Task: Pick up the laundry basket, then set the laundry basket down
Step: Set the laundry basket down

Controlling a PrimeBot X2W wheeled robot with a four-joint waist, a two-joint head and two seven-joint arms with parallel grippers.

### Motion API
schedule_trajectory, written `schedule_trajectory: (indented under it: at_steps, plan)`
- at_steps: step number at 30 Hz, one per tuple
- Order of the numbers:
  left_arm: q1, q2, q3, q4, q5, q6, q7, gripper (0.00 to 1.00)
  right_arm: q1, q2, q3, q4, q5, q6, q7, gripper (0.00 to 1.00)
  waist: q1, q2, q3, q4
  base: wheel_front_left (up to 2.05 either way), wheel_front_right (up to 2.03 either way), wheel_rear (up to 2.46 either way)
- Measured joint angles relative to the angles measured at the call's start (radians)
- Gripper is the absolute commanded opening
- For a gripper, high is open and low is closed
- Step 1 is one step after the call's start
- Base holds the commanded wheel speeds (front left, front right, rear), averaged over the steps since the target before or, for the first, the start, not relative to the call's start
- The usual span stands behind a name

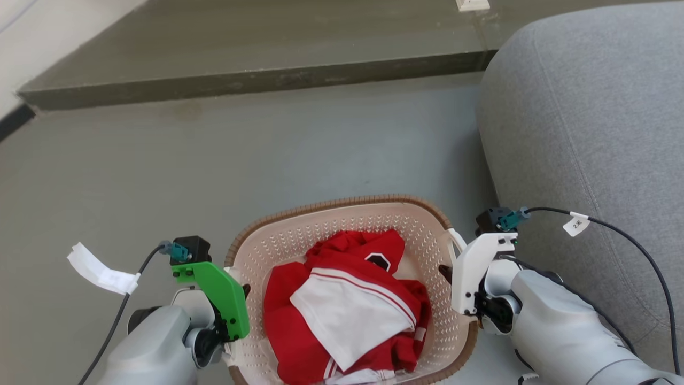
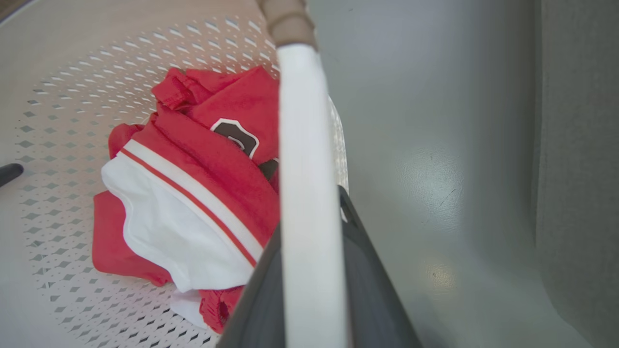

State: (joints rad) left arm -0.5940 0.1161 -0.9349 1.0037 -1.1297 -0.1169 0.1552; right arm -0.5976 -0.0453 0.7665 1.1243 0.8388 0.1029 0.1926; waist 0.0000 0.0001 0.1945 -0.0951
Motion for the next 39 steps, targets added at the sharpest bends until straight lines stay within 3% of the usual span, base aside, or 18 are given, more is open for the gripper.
schedule_trajectory:
  at_steps: [39]
  plan:
    - [-0.175, 0.021, -0.011, -0.01, 0.002, 0.0, -0.178, 0.0, -0.158, -0.001, 0.016, 0.003, -0.009, -0.008, -0.226, 0.0, 0.0001, 0.0, 0.371, 0.011, 0.0, 0.0, 0.0]
